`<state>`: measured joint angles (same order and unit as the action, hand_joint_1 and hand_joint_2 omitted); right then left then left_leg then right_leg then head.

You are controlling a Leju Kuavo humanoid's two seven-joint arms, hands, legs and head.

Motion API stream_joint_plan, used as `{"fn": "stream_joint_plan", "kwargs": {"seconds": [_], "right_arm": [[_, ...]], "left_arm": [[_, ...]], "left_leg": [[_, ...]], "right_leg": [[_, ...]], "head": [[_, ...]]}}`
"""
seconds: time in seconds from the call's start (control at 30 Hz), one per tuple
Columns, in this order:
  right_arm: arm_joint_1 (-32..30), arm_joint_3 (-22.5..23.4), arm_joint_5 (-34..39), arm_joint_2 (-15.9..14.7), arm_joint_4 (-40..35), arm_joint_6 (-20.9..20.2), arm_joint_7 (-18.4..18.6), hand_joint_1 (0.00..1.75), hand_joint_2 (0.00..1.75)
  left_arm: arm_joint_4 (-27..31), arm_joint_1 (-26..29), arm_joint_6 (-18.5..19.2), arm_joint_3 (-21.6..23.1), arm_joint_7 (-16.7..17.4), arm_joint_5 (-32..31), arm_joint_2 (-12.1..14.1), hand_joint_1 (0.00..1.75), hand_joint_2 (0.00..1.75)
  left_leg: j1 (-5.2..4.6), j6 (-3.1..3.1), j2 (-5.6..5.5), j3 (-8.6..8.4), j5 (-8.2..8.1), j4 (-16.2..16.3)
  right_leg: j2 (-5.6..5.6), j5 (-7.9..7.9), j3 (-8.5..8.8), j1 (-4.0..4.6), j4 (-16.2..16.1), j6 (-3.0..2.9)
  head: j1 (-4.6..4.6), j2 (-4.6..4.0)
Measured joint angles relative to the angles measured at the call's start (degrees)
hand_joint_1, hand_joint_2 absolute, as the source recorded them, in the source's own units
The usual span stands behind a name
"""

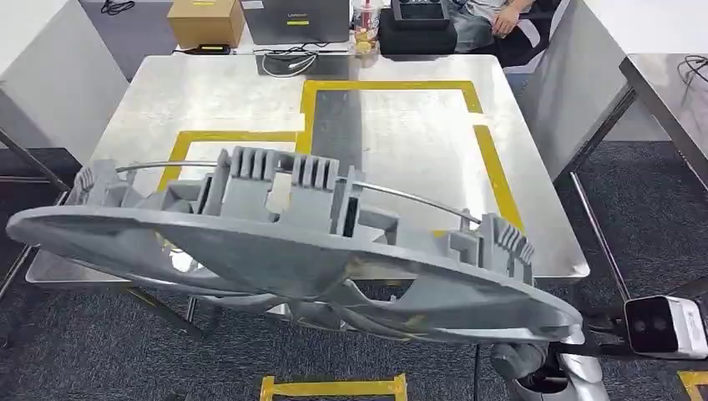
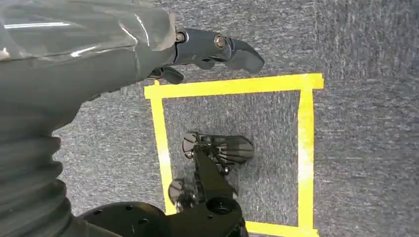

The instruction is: Take the parts from the cabinet and place them on the table.

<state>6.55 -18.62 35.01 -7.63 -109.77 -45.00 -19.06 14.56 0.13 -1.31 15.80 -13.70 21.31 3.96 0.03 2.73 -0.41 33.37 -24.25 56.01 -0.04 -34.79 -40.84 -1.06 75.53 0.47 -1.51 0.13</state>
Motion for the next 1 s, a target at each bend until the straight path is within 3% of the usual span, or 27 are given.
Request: {"fn": "stream_joint_plan", "kwargs": {"seconds": [0.03,0.07,0.13,0.17,0.2,0.3,0.33,0.37,0.4,0.47,0.5,0.53,0.57,0.6,0.67,0.7,0.8,0.83,0.87,0.9,0.97,1.0], "right_arm": [[-0.05,-0.02,0.0,-0.04,0.11,0.09,0.13,1.71,1.75],[-0.05,-0.04,-0.02,-0.02,0.13,0.2,0.31,1.71,1.75],[-0.02,-0.04,0.0,0.0,0.13,0.28,0.42,1.71,1.75],[-0.02,-0.04,0.02,0.0,0.13,0.33,0.61,1.71,1.75],[-0.05,-0.04,0.04,0.09,0.11,0.35,0.74,1.71,1.75],[-0.16,0.09,0.02,0.09,0.11,0.68,1.03,1.71,1.75],[-0.15,0.11,0.02,0.11,0.09,0.81,1.03,1.71,1.75],[-0.15,0.18,-0.02,0.15,0.04,1.12,1.03,1.71,1.75],[-0.19,0.37,-0.13,0.28,0.04,1.35,1.03,1.71,1.75],[-0.25,0.74,-0.55,0.44,0.02,2.03,1.03,1.71,1.75],[-0.43,1.09,-0.79,0.46,0.02,2.44,1.05,1.71,1.75],[-0.64,1.47,-1.14,0.44,0.04,2.76,1.07,1.71,1.75],[-0.83,1.92,-1.9,0.46,-0.02,3.3,0.98,1.71,1.75],[-1.02,2.38,-2.58,0.44,-0.28,3.67,0.9,1.71,1.75],[-1.21,3.28,-3.12,0.42,-0.66,3.87,0.87,1.71,1.75],[-1.21,3.54,-3.24,0.42,-0.81,3.93,0.83,1.71,1.75],[-1.81,4.59,-6.46,0.48,-1.62,5.63,-0.02,1.71,1.75],[-1.87,5.01,-8.34,0.44,-2.06,6.47,-0.22,1.71,1.75],[-2.02,5.63,-10.95,0.29,-2.53,7.9,-0.33,1.71,1.75],[-2.13,6.34,-13.28,0.2,-3.0,9.32,-0.53,1.71,1.75],[-2.39,8.15,-20.32,-0.02,-3.91,13.77,-1.48,1.71,1.75],[-2.66,9.04,-25.95,-0.19,-4.5,17.07,-2.27,1.71,1.75]], "left_arm": [[-0.02,0.03,0.0,-0.02,0.0,0.0,-0.02,0.0,1.75],[-0.02,0.02,0.0,-0.02,0.0,0.0,-0.11,0.0,1.75],[-0.02,0.0,0.0,-0.02,0.0,0.0,-0.26,0.0,1.75],[-0.02,0.02,-0.02,-0.04,0.0,0.0,-0.33,0.0,1.75],[-0.02,-0.02,-0.04,-0.04,0.0,0.0,-0.37,0.0,1.75],[-0.09,0.08,-0.17,-0.15,-0.02,0.0,-0.41,0.0,1.75],[-0.09,0.05,-0.2,-0.22,-0.04,0.0,-0.37,0.0,1.75],[-0.09,0.1,-0.17,-0.3,-0.04,0.0,-0.44,0.0,1.75],[-0.11,0.07,-0.17,-0.39,-0.11,-0.07,-0.48,0.0,1.75],[-0.15,0.17,-0.17,-0.52,-0.17,-0.04,-0.42,0.0,1.75],[-0.2,0.29,-0.15,-0.57,-0.2,0.02,-0.46,0.0,1.75],[-0.24,0.41,-0.15,-0.59,-0.24,0.04,-0.48,0.0,1.75],[-0.28,0.53,-0.13,-0.65,-0.37,0.06,-0.48,0.0,1.75],[-0.31,0.61,-0.04,-0.72,-0.53,0.13,-0.48,0.0,1.75],[-0.33,0.67,-0.04,-0.85,-0.76,0.13,-0.48,0.0,1.75],[-0.37,0.59,-0.02,-0.87,-0.81,0.13,-0.46,0.0,1.75],[-0.52,0.92,0.02,-0.96,-1.18,0.22,-0.44,0.0,1.75],[-0.61,1.04,0.02,-1.09,-1.29,0.24,-0.44,0.0,1.75],[-0.68,1.11,0.07,-1.33,-1.42,0.28,-0.52,0.0,1.75],[-0.7,1.07,0.11,-1.49,-1.57,0.31,-0.61,0.0,1.75],[-0.79,1.13,0.07,-1.66,-1.92,0.46,-0.68,0.0,1.75],[-0.83,1.21,-0.04,-1.88,-2.03,0.52,-0.72,0.0,1.75]], "left_leg": [[-0.02,0.0,-0.1,-0.23,-0.19,0.02],[-0.02,-0.14,-0.33,-0.53,-0.43,0.06],[-0.02,-0.5,-0.67,-1.27,-1.09,0.32],[-0.03,-0.79,-0.74,-1.28,-1.46,0.58],[-0.56,-1.19,-0.79,-1.06,-2.01,1.31],[-0.33,-1.7,-0.72,-1.1,-2.11,1.16],[-0.3,-2.0,-0.72,-1.12,-2.48,1.33],[-0.22,-2.38,-0.56,-0.69,-3.25,2.29],[-0.05,-2.81,-0.44,0.43,-4.91,5.14],[0.5,-3.56,-0.23,5.59,-9.3,15.3],[0.64,-3.77,-0.2,7.62,-10.19,18.86],[0.74,-3.85,-0.11,8.48,-9.75,19.85],[0.79,-3.83,0.04,7.9,-8.05,17.93],[0.83,-3.75,0.12,5.91,-5.37,13.49],[0.81,-3.23,0.18,0.42,-0.59,2.31],[0.41,-3.04,0.21,0.03,-1.59,1.44],[0.0,-1.97,0.07,0.16,-1.61,1.55],[-0.01,-1.44,0.06,-0.12,-1.3,0.99],[0.46,-0.96,0.11,-0.91,-0.81,0.29],[0.39,-0.53,0.1,-1.0,-0.63,0.13],[0.2,-0.31,0.07,-0.92,-0.69,0.14],[0.07,-0.23,0.05,-0.89,-0.72,0.17]], "right_leg": [[-0.01,0.7,-0.96,-0.02,0.42,0.42],[-0.01,2.68,-0.28,-0.03,-2.26,1.03],[-0.02,8.14,4.25,-0.1,-13.13,1.89],[-0.02,9.8,6.05,-0.09,-17.51,1.64],[0.02,9.89,6.61,0.2,-18.18,0.78],[0.06,9.82,6.44,0.48,-18.08,-0.21],[0.08,9.96,6.77,-0.33,-18.41,-0.67],[0.07,9.84,7.04,-0.32,-18.45,-0.86],[0.02,9.67,7.23,-0.39,-18.44,-1.23],[0.02,9.59,7.27,-0.32,-18.41,-1.44],[0.02,9.57,7.28,-0.31,-18.4,-1.47],[0.03,9.53,7.32,-0.32,-18.4,-1.44],[0.07,9.45,7.41,-0.33,-18.4,-1.33],[0.11,9.42,7.58,-0.35,-18.4,-1.3],[0.13,9.28,7.94,-0.34,-18.45,-1.09],[0.14,9.22,7.82,0.13,-18.46,-0.8],[0.11,9.26,7.92,-0.13,-18.73,0.17],[0.11,9.24,8.08,-0.04,-18.89,0.67],[0.05,8.79,7.5,-0.2,-17.87,0.69],[0.07,7.35,6.3,-0.1,-15.46,0.39],[0.08,3.32,1.85,-0.11,-6.24,-0.09],[0.08,1.77,-0.56,-0.14,-1.33,-0.06]], "head": [[0.02,0.0],[0.02,0.0],[0.04,0.0],[0.11,0.0],[-0.02,0.0],[-0.07,0.0],[-0.02,0.0],[-0.07,0.0],[-0.46,0.0],[-0.42,0.0],[-0.44,0.0],[-0.42,0.0],[-0.44,0.0],[-0.44,0.0],[-0.44,0.0],[-0.37,0.0],[-0.35,0.0],[-0.44,0.0],[-0.31,0.0],[-0.22,0.0],[-0.22,0.0],[-0.22,0.0]]}}
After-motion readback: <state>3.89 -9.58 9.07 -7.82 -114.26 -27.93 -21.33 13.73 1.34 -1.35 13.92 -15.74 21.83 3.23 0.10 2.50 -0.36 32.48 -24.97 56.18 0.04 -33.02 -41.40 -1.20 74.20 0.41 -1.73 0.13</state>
